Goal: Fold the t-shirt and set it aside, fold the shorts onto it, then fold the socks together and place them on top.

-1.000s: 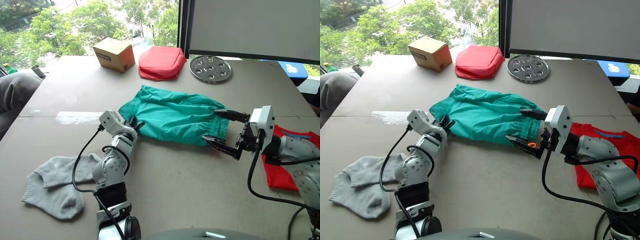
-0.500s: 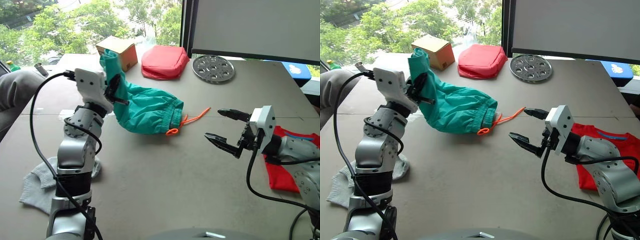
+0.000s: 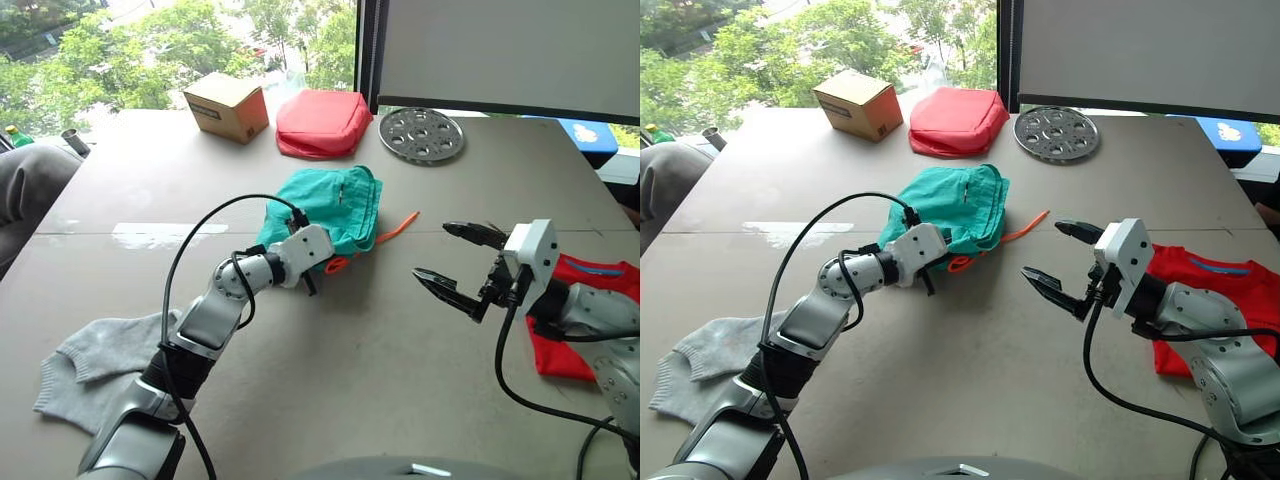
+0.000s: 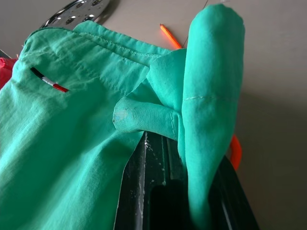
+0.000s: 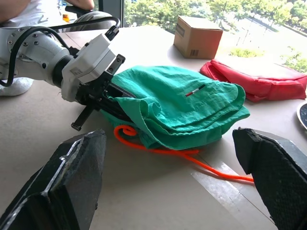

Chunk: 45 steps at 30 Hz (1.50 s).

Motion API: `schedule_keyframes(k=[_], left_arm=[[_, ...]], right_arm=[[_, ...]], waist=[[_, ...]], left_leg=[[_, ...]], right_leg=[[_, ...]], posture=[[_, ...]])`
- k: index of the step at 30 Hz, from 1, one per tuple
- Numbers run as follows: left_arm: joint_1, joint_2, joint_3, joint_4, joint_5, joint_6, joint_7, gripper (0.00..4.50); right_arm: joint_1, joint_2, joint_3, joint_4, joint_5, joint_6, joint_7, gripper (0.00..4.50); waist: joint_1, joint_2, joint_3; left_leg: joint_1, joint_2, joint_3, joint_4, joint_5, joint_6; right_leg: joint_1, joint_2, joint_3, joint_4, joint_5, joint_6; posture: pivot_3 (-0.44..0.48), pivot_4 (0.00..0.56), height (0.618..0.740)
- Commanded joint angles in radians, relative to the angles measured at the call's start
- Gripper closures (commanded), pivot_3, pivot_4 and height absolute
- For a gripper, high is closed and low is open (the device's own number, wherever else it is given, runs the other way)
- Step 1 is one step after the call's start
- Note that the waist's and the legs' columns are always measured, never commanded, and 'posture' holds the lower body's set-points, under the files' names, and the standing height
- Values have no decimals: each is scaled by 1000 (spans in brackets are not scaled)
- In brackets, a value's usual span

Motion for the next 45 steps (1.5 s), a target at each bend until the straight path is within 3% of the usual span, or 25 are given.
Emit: schedule_keyframes(k=[1,3,4,5,7,10,12,15,18,22,27,32,36,40,41,43,45], left_arm=[[-1,-8,22,-2,6,-42,-16,4471],[-1,-31,68,-25,-53,-26,-21,4471],[3,-44,93,-47,-98,11,-32,3667],[8,-59,128,-74,-151,59,-33,3402],[42,-66,202,-168,-317,163,-89,2466],[78,-45,373,-291,-687,486,-95,1157],[67,-14,471,-322,-883,625,-95,1157],[-73,-78,562,-232,-1038,741,95,1157],[-191,-158,537,-136,-983,729,180,1157],[-287,-244,396,81,-722,550,202,1157],[-303,-309,312,394,-485,315,200,1157],[-281,-346,271,623,-360,250,195,1157],[-222,-349,356,412,-458,248,115,1157],[-90,-259,440,63,-580,358,73,1157],[-51,-233,461,-17,-619,396,67,634],[26,-186,501,-164,-689,459,62,19],[108,-136,540,-296,-736,502,66,19]], right_arm=[[8,-10,-33,-36,9,-6,-12,0],[8,-8,-26,-31,5,-13,-11,0],[7,-8,-24,-28,4,-15,-10,0],[5,-7,-21,-24,4,-17,-7,0],[1,-6,-15,-15,1,-22,-2,0],[-1,-8,-6,-1,-2,-30,12,0],[-6,-5,-3,8,0,-34,22,0],[-20,2,11,22,-6,-41,29,0],[-34,11,23,31,-14,-46,25,0],[-35,22,39,12,-23,-37,2,0],[-22,41,47,-26,-11,13,-59,0],[-34,99,125,-22,-86,77,-181,0],[-109,180,172,44,-79,180,-259,0],[-261,310,148,202,-28,269,-324,0],[-301,327,163,240,-43,272,-325,0],[-379,370,184,331,-62,276,-339,0],[-452,411,208,434,-92,267,-347,0]], waist=[[1,0,0],[1,0,0],[2,0,0],[1,0,0],[-1,0,0],[-10,0,0],[-13,0,0],[-5,0,2],[3,-1,2],[4,-1,1],[-4,-1,1],[-5,-3,-2],[-12,-2,-2],[-32,-2,0],[-31,-2,0],[-34,-1,0],[-37,1,1]], left_leg=[[0,0,0,0,0,0],[0,0,-1,0,0,0],[0,0,-1,0,0,0],[0,1,-1,0,0,0],[0,1,-2,0,0,0],[0,3,-2,0,0,0],[0,3,-2,0,0,0],[1,2,-4,1,0,0],[1,-2,-6,5,0,1],[1,-7,-3,5,0,1],[1,-6,-2,4,0,1],[1,-5,-2,4,-1,1],[1,-1,-5,4,-1,1],[0,1,-4,4,-1,1],[0,0,-3,2,0,1],[0,0,-3,1,0,1],[0,0,-2,0,0,1]], right_leg=[[0,0,0,0,0,0],[0,0,0,0,0,0],[0,0,0,0,0,-1],[0,0,0,0,1,-1],[0,0,1,0,1,-1],[-1,0,1,1,1,-1],[-1,0,0,1,0,1],[0,0,1,1,-1,2],[4,0,0,1,-2,3],[7,0,1,2,0,0],[5,1,1,1,1,-1],[5,1,1,1,0,-1],[5,-1,1,1,1,-1],[2,0,3,2,1,-1],[-1,0,4,4,1,-1],[-1,0,5,4,1,-1],[-1,0,5,4,1,-1]], posture=[[0,150,739],[0,150,739],[0,150,739],[0,150,739],[0,150,739],[0,150,739],[0,150,739],[0,150,739],[0,150,739],[0,150,739],[0,150,739],[0,150,739],[0,150,739],[0,150,739],[0,150,739],[0,150,739],[0,150,739]])
